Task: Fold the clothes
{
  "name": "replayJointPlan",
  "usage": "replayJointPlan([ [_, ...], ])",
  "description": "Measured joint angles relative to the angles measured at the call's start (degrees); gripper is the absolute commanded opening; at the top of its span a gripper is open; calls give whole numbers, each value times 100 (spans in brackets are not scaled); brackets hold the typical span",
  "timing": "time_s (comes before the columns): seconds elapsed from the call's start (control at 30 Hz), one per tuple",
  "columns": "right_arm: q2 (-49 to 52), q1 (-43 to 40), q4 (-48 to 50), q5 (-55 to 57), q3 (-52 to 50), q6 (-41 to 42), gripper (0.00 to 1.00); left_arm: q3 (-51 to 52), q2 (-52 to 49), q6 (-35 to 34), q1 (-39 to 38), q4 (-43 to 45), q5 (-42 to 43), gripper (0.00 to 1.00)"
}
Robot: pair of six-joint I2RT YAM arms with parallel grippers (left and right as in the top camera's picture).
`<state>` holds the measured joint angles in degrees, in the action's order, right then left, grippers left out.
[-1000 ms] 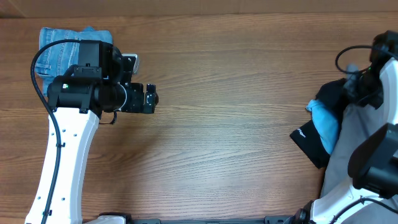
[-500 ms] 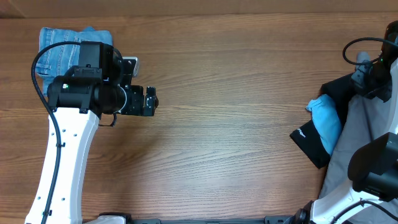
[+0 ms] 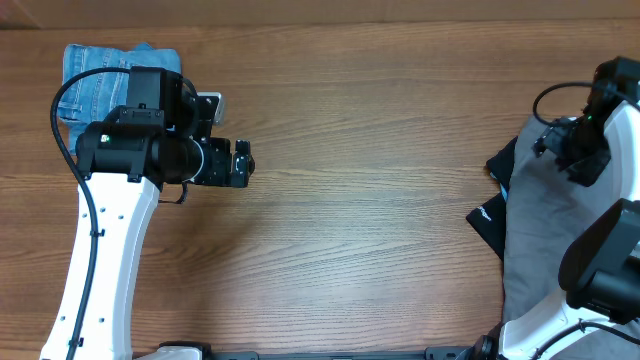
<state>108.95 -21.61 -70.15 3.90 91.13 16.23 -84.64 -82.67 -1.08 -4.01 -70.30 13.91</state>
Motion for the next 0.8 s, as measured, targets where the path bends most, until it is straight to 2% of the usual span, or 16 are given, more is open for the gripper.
replayJointPlan([
  [0.17, -4, 22, 890, -232, -828, -85, 64, -7, 0, 0, 0, 105, -2, 100],
  [0.3, -4, 131, 1266, -341, -1388, -208, 63, -7, 0, 0, 0, 197, -4, 100],
  [0.53, -4, 494, 1390, 2, -1550, -358, 61, -7, 0, 0, 0, 221, -4, 100],
  [0.63, -4, 686, 1443, 210, -1550, -417, 55, -7, 0, 0, 0, 221, -4, 100],
  [0.8, -4, 979, 1445, 605, -1550, -442, 57, -7, 0, 0, 0, 225, -2, 100],
])
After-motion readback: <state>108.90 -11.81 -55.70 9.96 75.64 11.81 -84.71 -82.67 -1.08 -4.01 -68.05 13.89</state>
